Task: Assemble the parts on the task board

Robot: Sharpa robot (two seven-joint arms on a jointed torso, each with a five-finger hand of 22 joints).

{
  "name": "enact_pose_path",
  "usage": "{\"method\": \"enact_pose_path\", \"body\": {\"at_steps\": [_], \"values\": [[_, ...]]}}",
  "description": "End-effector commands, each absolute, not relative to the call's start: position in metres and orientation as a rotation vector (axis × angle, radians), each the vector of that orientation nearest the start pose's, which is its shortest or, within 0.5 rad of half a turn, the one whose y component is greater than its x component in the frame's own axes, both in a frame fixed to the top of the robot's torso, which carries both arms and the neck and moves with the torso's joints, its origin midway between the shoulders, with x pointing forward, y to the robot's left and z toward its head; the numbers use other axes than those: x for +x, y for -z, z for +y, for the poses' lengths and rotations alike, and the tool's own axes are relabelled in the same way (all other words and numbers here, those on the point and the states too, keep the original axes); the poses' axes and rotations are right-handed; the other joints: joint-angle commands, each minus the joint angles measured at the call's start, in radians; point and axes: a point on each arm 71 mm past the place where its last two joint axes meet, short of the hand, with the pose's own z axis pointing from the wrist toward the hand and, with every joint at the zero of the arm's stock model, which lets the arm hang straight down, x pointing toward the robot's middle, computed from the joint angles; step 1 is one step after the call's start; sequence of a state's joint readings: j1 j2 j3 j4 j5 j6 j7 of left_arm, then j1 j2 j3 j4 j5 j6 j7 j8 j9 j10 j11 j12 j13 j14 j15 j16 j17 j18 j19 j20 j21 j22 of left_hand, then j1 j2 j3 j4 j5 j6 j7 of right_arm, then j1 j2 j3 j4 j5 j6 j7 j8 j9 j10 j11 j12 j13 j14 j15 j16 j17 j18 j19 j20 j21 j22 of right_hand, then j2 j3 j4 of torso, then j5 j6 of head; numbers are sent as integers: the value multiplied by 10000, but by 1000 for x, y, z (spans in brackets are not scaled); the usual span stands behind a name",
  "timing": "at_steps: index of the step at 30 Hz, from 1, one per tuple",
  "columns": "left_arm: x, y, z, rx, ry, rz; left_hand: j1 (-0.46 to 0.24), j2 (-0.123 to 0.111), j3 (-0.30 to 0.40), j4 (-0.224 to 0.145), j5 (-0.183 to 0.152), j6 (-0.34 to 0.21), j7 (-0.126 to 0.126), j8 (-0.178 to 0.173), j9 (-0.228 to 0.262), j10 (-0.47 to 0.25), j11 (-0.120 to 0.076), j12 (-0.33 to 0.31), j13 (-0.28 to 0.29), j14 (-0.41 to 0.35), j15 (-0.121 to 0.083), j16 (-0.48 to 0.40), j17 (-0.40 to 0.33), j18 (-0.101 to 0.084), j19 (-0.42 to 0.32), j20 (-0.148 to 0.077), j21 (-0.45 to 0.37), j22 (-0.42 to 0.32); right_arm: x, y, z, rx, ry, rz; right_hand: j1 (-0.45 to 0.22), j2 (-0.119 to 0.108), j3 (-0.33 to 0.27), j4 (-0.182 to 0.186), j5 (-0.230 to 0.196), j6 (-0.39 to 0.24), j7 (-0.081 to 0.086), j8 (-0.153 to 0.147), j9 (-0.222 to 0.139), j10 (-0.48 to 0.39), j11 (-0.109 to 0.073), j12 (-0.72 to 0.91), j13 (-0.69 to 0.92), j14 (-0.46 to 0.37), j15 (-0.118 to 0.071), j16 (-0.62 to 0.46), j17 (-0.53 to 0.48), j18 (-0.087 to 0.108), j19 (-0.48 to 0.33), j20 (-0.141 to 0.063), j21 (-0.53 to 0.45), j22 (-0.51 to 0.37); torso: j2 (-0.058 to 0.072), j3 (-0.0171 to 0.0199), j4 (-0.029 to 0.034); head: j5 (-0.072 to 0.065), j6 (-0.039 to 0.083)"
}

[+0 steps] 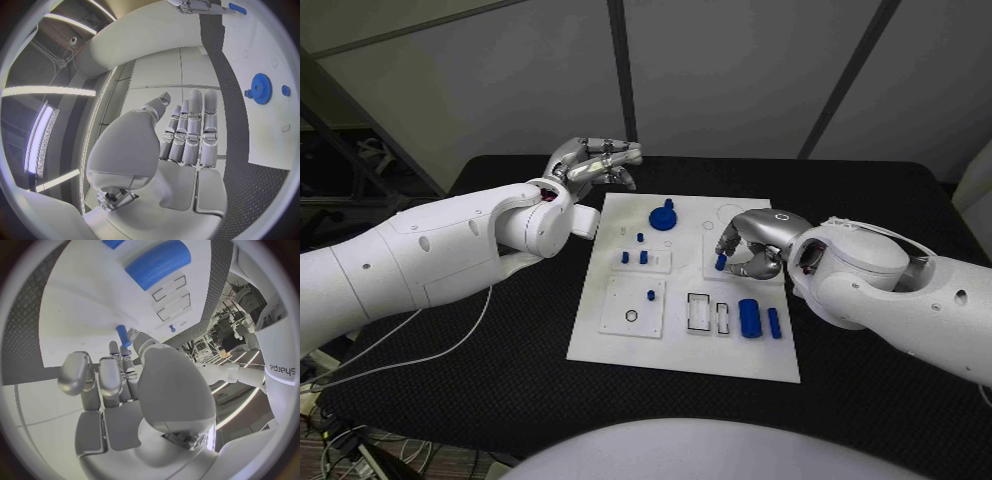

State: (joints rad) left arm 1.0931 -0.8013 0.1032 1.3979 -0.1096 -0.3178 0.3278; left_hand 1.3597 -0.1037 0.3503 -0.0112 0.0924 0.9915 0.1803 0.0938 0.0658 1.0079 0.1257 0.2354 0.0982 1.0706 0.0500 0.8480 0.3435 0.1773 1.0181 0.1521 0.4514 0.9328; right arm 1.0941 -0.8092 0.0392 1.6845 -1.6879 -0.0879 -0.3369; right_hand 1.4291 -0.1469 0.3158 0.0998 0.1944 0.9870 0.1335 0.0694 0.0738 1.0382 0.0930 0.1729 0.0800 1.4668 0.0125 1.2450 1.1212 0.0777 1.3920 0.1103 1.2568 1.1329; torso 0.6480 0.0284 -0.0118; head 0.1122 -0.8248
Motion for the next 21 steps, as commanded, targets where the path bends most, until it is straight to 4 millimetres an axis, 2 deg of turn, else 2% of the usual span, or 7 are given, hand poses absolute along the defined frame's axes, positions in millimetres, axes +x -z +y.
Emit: {"method": "enact_pose_path", "body": {"at_steps": [1, 10, 21], "values": [[511, 191, 229, -11321, 14648, 13844, 34, 7, -65, 2, 41, -56, 20, -65, -5, -48, 15, 33, -17, -58, 30, 7, -9, 30, 18, 1, -68, -16, 443, 203, -143, -3624, -5053, 18401, 31, 141, 92, 20, 20, 153, -12, 82, 25, 160, -44, 92, -19, 219, -120, -78, -44, 144, 44, -83, 31, 46, 5, 6, -6, 4, -7], [511, 191, 228, -11320, 14660, 13856, 34, 7, -65, 2, 41, -56, 20, -65, -5, -48, 15, 33, -17, -58, 30, 7, -9, 30, 18, 1, -68, -16, 448, 204, -139, -3557, -5110, 18307, 79, 300, 327, 67, 21, 441, 21, 146, 57, 657, -163, 178, -38, 224, -216, -94, -89, 120, 131, -169, 113, 155, 8, 9, -2, -1, -41], [511, 191, 229, -11327, 14656, 13874, 34, 7, -65, 2, 41, -56, 20, -65, -5, -48, 15, 33, -17, -58, 30, 7, -9, 30, 18, 1, -68, -16, 451, 206, -139, -3421, -5008, 18242, 174, 413, 541, 19, 23, 940, -40, 297, 133, 1381, -302, 205, 15, 283, -337, 45, 49, 82, 240, -286, 246, 333, 0, 4, -10, -1, -70]]}}
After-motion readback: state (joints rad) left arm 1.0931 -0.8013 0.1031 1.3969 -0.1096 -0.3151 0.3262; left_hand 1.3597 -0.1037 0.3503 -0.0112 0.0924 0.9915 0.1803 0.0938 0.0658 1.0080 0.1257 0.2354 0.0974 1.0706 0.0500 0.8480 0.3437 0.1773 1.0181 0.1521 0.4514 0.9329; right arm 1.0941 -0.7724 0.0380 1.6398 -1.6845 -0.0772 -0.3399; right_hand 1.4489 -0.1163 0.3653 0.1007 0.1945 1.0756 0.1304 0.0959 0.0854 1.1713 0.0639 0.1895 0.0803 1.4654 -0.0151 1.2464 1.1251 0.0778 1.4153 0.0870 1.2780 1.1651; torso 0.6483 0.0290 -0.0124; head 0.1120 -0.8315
